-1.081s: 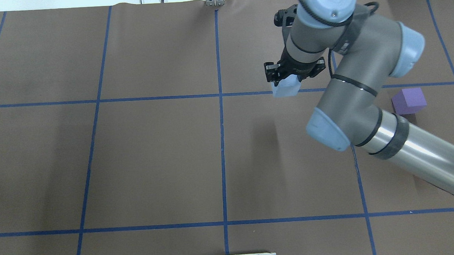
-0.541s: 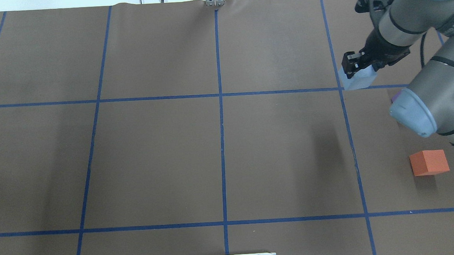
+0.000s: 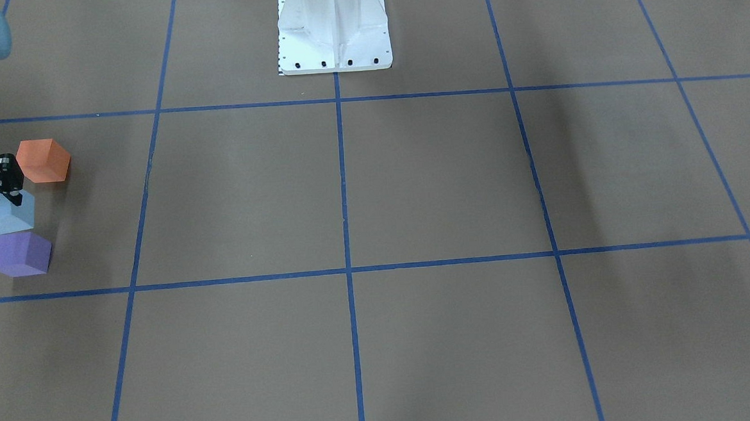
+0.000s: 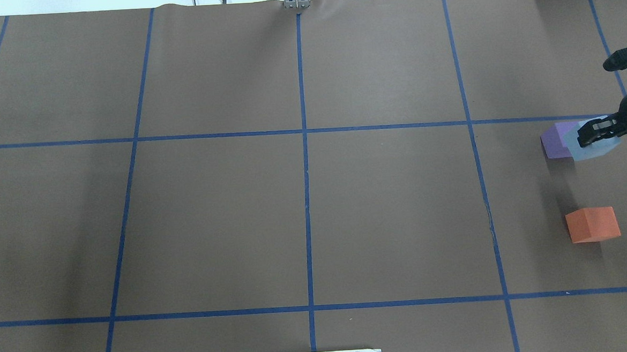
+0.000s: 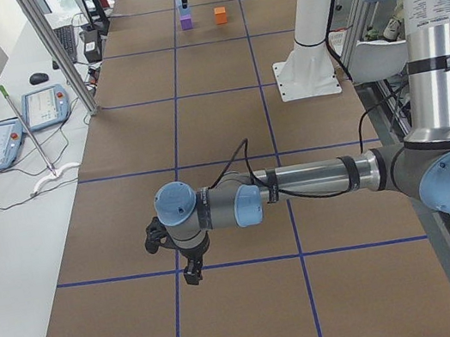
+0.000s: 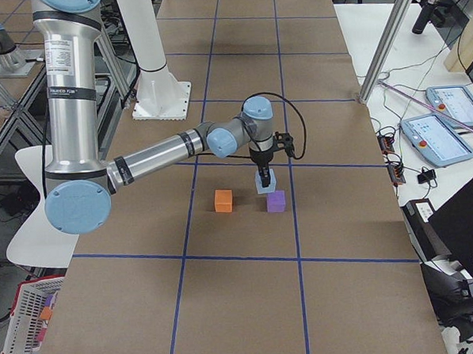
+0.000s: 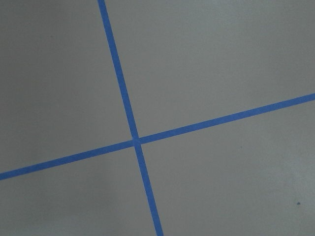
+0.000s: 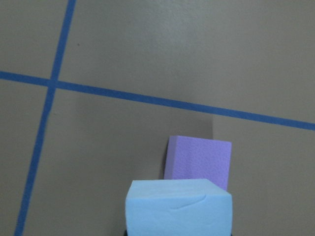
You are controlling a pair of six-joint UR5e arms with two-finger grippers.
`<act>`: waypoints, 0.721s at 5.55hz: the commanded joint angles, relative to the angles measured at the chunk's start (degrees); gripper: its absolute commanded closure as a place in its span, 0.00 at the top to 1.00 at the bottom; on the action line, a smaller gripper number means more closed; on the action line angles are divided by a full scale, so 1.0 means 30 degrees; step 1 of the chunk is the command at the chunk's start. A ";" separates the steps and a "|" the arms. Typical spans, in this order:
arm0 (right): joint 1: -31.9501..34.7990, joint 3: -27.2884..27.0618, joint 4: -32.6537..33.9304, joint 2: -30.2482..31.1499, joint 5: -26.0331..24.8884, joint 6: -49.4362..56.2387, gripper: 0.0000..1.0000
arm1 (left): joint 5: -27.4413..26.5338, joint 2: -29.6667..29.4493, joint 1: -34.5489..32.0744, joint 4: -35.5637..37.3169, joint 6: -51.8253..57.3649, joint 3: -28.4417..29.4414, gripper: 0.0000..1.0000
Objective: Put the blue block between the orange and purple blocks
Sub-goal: 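Lower the light blue cube between the purple and orange cubes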
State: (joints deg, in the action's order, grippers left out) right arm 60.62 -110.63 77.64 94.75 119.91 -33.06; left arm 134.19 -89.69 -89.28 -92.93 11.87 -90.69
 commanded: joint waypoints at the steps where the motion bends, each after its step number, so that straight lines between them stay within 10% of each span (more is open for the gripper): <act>1: -0.0893 0.0515 -0.1183 0.0991 -0.0181 -0.1750 0.46 | 0.0006 -0.0017 -0.0005 -0.0021 -0.0002 -0.0209 1.00; 4: -0.2422 0.1748 -0.3552 0.1110 -0.0709 -0.3420 0.49 | 0.0006 -0.0046 0.0024 -0.0021 -0.0002 -0.0444 1.00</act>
State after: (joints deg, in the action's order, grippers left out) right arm 54.51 -106.14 68.78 97.83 118.31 -41.96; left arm 134.21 -89.82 -89.28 -92.99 11.86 -91.73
